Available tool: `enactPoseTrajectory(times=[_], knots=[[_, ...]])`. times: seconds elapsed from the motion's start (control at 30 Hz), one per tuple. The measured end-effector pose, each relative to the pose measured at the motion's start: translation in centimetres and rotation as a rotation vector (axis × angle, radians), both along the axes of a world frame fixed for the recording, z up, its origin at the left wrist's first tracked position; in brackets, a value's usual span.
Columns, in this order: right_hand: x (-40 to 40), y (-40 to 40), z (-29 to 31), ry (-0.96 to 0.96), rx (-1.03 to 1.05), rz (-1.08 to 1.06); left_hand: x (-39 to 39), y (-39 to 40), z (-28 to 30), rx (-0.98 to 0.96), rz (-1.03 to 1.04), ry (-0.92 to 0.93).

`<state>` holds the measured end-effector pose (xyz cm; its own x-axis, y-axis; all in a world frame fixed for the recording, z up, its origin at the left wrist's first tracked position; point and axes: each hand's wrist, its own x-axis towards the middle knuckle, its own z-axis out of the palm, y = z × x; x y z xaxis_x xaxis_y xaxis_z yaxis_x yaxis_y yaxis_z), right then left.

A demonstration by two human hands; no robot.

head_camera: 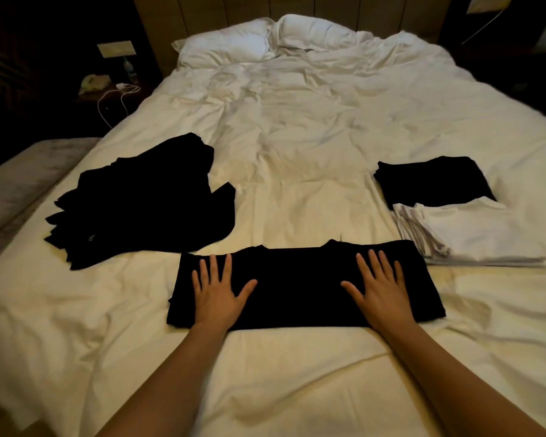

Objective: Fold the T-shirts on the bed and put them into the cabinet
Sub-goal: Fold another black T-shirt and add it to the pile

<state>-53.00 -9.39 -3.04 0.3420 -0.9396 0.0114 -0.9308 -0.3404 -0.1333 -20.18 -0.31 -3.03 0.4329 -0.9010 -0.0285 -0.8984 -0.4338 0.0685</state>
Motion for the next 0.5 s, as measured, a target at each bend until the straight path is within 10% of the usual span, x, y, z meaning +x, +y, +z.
enactPoseTrajectory(times=[0.27,0.5], knots=[[-2.4,1.0,0.2,-0.368,-0.335,-0.289,-3.2,0.4,0.5,-0.044,-0.179,-0.046],[-5.0,1.3,-0.4,-0.553,-0.185,-0.521,-10.7,-1.8,0.9,0.064,-0.438,-0.006]])
